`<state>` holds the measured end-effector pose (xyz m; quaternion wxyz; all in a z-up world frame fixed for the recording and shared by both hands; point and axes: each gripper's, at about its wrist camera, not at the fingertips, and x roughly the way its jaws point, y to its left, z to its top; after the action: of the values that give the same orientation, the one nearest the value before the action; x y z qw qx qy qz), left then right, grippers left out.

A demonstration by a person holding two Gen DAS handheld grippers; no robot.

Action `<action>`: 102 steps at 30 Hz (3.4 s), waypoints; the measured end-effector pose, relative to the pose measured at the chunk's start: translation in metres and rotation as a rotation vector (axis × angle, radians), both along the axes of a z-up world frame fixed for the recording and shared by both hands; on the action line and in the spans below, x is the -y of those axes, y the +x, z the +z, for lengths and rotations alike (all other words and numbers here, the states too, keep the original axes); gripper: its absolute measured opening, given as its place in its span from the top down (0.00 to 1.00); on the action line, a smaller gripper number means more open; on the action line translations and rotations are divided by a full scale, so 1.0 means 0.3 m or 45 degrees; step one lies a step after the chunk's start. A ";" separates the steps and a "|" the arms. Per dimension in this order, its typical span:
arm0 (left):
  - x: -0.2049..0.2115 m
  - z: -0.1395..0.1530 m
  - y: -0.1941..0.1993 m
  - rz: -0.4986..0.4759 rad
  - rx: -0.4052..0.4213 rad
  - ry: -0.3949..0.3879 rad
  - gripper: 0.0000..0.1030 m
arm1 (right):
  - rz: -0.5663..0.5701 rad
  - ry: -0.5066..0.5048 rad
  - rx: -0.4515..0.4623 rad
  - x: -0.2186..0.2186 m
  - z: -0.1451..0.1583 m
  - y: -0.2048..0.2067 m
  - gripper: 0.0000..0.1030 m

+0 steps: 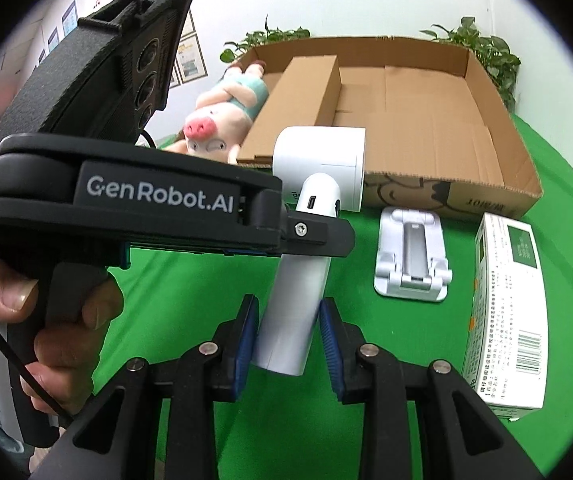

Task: Organize objects
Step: 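Lift the hair dryer upright and carry it toward the open box, then lower the hair dryer into the open box beside the brown box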

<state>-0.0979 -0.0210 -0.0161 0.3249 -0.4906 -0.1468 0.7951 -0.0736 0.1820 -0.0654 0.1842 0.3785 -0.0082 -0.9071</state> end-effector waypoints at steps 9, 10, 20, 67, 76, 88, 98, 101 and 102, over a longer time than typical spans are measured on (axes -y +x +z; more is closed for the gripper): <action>0.045 0.130 -0.012 0.017 -0.086 -0.008 0.71 | 0.006 -0.012 -0.081 0.055 0.032 -0.037 0.71; 0.051 0.145 -0.015 0.017 -0.096 -0.013 0.71 | 0.006 -0.014 -0.087 0.040 0.024 -0.070 0.71; 0.023 0.245 -0.053 0.030 -0.164 -0.023 0.71 | 0.010 -0.019 -0.148 0.046 0.070 -0.110 0.71; -0.203 0.132 -0.667 0.062 -0.130 -0.112 0.72 | -0.017 -0.091 -0.030 0.028 0.109 -0.641 0.71; -0.247 -0.041 -0.747 0.064 -0.001 -0.274 0.71 | -0.014 -0.179 0.137 -0.001 -0.045 -0.709 0.72; -0.160 -0.043 -0.704 0.090 0.024 -0.249 0.72 | -0.007 -0.114 0.152 0.036 -0.112 -0.689 0.74; -0.014 0.088 -0.503 0.194 -0.265 -0.272 0.56 | -0.164 -0.165 -0.018 -0.035 -0.031 -0.498 0.17; 0.023 0.148 -0.400 0.327 -0.452 -0.361 0.25 | -0.219 -0.133 -0.087 -0.047 -0.006 -0.405 0.03; 0.033 0.166 -0.364 0.364 -0.512 -0.375 0.21 | -0.229 -0.123 -0.117 -0.055 0.007 -0.390 0.00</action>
<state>-0.2072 -0.0310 0.0338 0.1574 -0.3395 -0.0299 0.9268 -0.1906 0.1984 -0.0633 0.1202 0.3249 -0.0774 -0.9349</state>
